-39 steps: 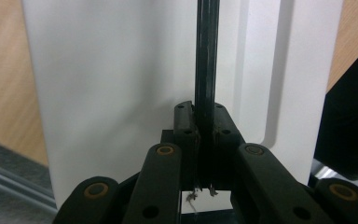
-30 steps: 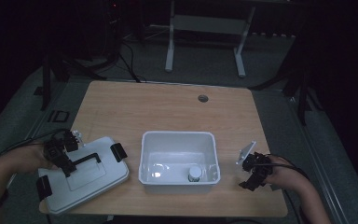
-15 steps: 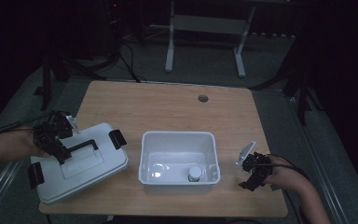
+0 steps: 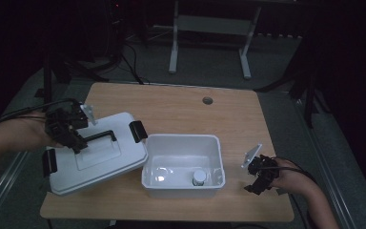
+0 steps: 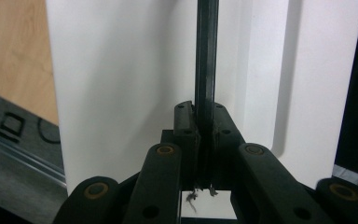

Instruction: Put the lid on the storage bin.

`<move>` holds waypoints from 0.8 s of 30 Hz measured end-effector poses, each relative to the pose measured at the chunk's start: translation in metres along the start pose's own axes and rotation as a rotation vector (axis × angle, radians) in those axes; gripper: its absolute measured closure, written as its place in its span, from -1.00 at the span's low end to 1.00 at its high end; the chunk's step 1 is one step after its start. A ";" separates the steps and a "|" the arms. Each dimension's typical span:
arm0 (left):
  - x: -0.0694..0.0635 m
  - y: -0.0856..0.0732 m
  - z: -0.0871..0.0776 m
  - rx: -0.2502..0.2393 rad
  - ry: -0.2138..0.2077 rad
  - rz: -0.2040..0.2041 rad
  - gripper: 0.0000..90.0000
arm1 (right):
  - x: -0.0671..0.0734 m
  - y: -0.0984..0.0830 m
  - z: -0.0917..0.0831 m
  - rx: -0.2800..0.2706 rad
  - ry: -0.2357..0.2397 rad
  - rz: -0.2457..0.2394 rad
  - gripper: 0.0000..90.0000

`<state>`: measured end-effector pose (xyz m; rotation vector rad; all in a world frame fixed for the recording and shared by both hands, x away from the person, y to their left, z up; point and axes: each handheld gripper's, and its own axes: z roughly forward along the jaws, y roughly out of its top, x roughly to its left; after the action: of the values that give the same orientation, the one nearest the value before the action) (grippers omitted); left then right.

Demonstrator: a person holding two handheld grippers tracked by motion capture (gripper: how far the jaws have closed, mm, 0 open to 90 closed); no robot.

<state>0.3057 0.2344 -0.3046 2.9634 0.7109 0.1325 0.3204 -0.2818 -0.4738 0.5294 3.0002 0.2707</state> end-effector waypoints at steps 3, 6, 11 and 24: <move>-0.002 0.010 -0.001 -0.011 0.005 0.015 0.86 | 0.000 0.000 0.000 -0.003 0.000 0.002 -0.61; -0.006 0.028 -0.002 -0.035 -0.008 0.050 0.86 | 0.000 0.000 0.001 -0.001 0.002 -0.002 -0.61; -0.012 0.049 -0.002 -0.051 -0.006 0.097 0.86 | 0.000 -0.002 0.002 -0.002 0.004 0.003 -0.61; -0.038 0.123 0.000 -0.098 -0.013 0.255 0.86 | 0.002 -0.005 0.005 0.002 0.013 0.004 -0.61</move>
<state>0.3267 0.1078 -0.2933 2.9437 0.3127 0.1603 0.3171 -0.2848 -0.4801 0.5366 3.0122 0.2729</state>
